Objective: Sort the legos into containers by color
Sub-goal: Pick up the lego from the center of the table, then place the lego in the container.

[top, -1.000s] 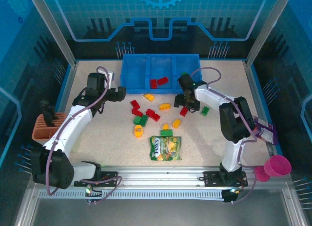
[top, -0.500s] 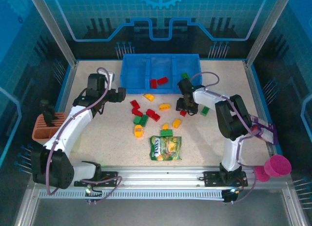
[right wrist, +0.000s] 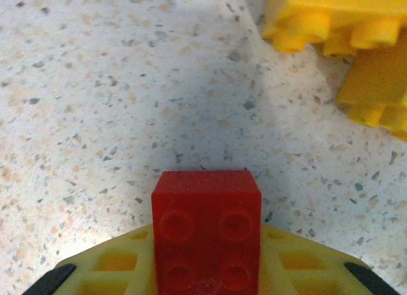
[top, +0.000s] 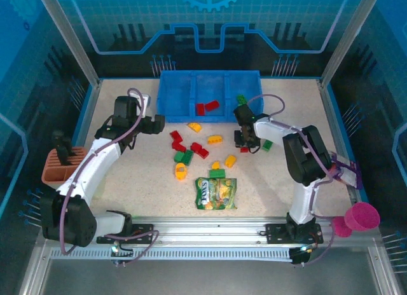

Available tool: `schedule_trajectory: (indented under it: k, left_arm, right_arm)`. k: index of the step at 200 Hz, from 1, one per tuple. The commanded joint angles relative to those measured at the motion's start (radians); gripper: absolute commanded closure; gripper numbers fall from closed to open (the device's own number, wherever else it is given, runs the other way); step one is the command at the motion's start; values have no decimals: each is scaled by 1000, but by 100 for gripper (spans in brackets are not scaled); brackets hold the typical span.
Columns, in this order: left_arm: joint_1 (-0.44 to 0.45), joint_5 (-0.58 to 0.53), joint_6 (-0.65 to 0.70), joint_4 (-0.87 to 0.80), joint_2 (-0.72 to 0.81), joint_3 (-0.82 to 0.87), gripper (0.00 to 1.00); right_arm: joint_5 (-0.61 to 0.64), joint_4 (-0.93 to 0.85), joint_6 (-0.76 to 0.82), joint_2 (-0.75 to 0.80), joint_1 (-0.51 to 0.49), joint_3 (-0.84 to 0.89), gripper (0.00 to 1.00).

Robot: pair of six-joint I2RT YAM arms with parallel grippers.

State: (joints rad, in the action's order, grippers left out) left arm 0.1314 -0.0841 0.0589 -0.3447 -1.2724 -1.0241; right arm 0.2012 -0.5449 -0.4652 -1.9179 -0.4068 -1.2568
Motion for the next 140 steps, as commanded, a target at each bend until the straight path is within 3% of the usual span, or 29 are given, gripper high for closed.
schedule_trajectory:
  k: [1, 41, 63, 99, 118, 140]
  left_arm:
    - [7, 29, 21, 22, 25, 9, 1]
    - [7, 31, 24, 14, 28, 3, 1]
    - [7, -30, -14, 10, 44, -11, 1]
    - [7, -23, -31, 95, 125, 35, 1]
    - [4, -33, -107, 130, 139, 54, 1]
    - [-2, 84, -150, 110, 127, 19, 1]
  right_arm:
    - [-3, -19, 157, 79, -12, -55, 73]
    - [-45, 71, 281, 108, -28, -204, 69]
    - [-65, 97, 330, 34, -50, -334, 69]
    - [-111, 104, 401, -115, -81, -523, 69]
    - [-115, 104, 418, -181, -84, -599, 69]
    - [-124, 122, 430, -246, -81, -662, 68]
